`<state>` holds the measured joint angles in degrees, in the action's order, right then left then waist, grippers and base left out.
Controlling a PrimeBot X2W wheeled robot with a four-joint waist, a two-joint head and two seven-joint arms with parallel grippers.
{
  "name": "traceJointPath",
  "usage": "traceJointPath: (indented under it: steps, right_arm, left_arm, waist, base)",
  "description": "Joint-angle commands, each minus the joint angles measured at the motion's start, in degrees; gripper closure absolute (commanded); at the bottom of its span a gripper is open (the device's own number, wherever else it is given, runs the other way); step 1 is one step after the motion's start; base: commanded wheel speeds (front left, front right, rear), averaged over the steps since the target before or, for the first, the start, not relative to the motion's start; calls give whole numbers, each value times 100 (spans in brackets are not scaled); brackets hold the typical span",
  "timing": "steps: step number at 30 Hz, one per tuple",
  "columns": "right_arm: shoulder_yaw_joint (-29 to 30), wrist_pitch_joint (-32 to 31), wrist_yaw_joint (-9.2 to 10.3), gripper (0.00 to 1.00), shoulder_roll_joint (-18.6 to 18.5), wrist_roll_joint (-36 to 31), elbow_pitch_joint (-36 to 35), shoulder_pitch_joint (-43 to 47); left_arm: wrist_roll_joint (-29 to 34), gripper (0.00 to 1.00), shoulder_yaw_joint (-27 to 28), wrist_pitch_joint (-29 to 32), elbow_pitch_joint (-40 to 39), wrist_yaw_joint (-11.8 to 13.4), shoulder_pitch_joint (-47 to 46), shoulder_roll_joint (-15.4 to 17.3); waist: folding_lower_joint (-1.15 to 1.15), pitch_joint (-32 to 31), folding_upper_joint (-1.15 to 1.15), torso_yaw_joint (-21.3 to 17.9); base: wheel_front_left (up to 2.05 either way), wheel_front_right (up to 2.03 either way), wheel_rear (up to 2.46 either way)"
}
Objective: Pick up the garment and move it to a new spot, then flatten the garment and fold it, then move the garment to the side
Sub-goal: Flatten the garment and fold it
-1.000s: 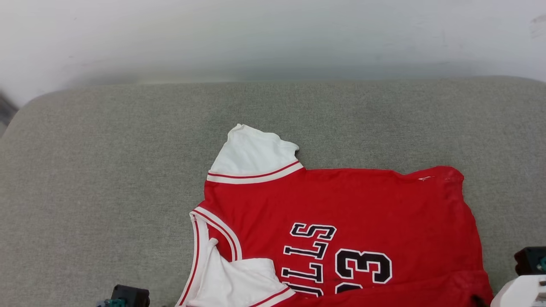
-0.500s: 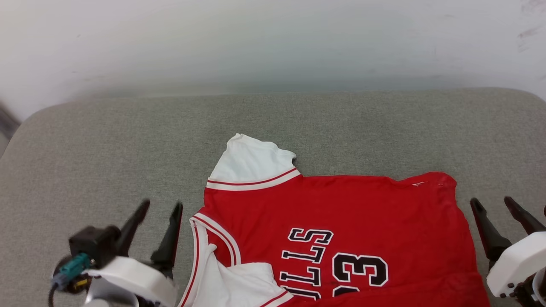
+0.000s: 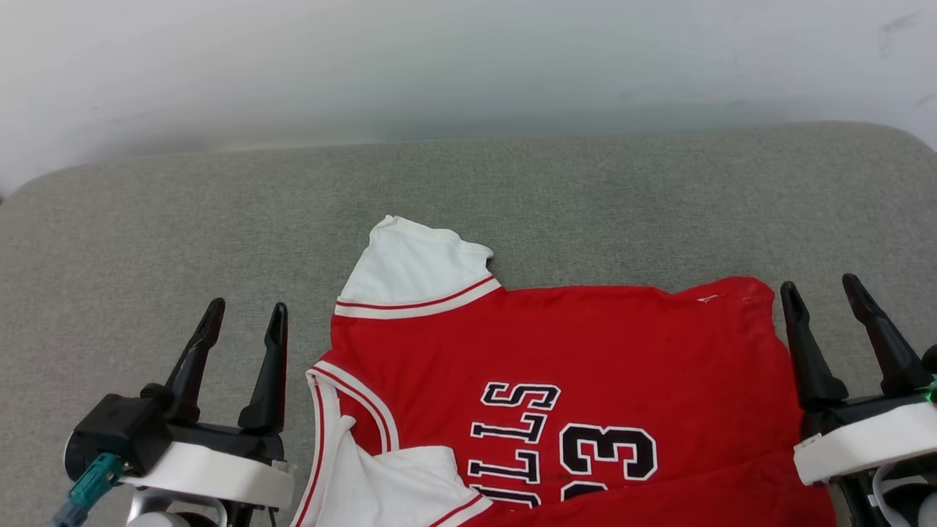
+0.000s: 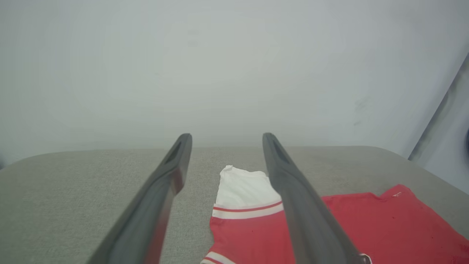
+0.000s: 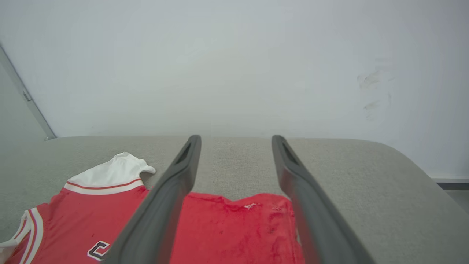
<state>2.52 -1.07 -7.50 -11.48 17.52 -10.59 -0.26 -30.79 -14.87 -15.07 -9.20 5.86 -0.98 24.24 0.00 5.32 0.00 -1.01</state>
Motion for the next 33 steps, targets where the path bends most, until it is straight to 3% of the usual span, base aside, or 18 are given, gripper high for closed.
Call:
traceJointPath:
  steps: [1,7,12,16,21,23,28,33]
  right_arm:
    - [-23,110,3,0,56,-34,70,-128]
    - [-177,416,2,0,234,-89,199,-335]
    - [-269,555,2,0,323,-124,201,-523]
    - [-330,683,2,0,414,-150,175,-680]
    - [-416,826,2,0,568,-74,231,-843]
    - [-431,865,2,0,661,75,257,-910]
    - [-516,983,2,0,726,115,358,-1068]
    - [-651,1102,2,0,771,165,453,-1208]
  left_arm:
    - [60,0,64,-11,77,-110,-93,-59]
    - [112,0,131,62,520,-522,-509,40]
    - [-32,0,102,785,750,-844,-1307,422]
    - [-252,0,-51,1735,930,-1116,-2222,797]
    - [-756,0,-301,3273,1306,-1274,-3311,1266]
    - [-872,0,-433,3969,1459,-1289,-3681,1513]
    - [-1235,0,-643,5355,1829,-1304,-4355,1764]
    - [-1536,0,-657,6332,2143,-1149,-4797,1873]
  waist:
    - [0,98,0,-88]
    - [0,421,0,-349]
    - [0,883,0,-632]
    - [0,1266,0,-827]
    - [0,1637,0,-1082]
    - [0,1790,0,-1194]
    - [0,2081,0,-1408]
    - [0,2360,0,-1598]
  base:
    - [0,0,0]
    - [0,0,0]
    - [0,0,0]
    - [0,0,0]
    - [0,0,0]
    - [0,0,0]
    - [0,0,0]
    - [0,0,0]
